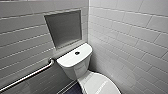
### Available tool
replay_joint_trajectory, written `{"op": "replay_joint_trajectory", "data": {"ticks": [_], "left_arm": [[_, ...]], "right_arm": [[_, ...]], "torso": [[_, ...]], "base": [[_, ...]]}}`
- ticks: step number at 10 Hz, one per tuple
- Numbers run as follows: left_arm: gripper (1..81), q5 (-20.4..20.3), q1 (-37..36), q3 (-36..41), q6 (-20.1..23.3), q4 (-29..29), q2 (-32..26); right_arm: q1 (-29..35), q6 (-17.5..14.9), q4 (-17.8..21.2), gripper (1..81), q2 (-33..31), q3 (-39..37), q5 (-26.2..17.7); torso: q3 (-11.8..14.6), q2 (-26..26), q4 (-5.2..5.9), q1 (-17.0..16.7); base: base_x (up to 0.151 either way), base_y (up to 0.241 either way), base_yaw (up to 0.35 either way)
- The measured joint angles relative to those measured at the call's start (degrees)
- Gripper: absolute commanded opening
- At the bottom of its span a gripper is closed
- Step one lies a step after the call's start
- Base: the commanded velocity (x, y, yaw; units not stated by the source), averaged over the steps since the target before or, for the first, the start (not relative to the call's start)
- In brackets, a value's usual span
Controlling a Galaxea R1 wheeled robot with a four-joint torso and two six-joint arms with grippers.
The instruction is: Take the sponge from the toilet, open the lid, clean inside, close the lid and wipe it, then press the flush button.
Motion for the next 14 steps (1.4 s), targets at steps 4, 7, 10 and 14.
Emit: {"op": "replay_joint_trajectory", "data": {"ticks": [4, 7, 10, 14], "left_arm": [[81.1, 2.2, -7.6, -0.9, -7.3, -0.2, 0.7], [81.1, 5.7, -11.1, -4.3, -8.6, -0.4, 5.9], [81.1, 9.5, -15.1, -7.6, -8.8, -0.6, 10.6], [81.1, 13.6, -19.1, -9.5, -8.8, -0.7, 14.9]], "right_arm": [[-3.0, 0.0, -2.9, 1.0, 5.4, -4.0, 1.4], [-3.6, 0.0, -4.0, 1.0, 5.6, -4.0, 1.4], [-3.9, 0.0, -4.1, 1.0, 8.0, -4.5, 1.5], [-3.9, 0.0, -4.2, 1.0, 8.3, -5.1, 1.6]], "torso": [[0.0, 0.0, -4.13, 0.0], [0.0, 0.0, -6.03, 0.0], [-0.1, 0.0, -6.0, 0.0], [-2.4, 0.0, -6.0, 0.0]], "base": [[0.0, 0.0, 0.0], [0.0, 0.0, 0.0], [0.0, 0.0, 0.0], [0.0, 0.0, 0.0]]}}
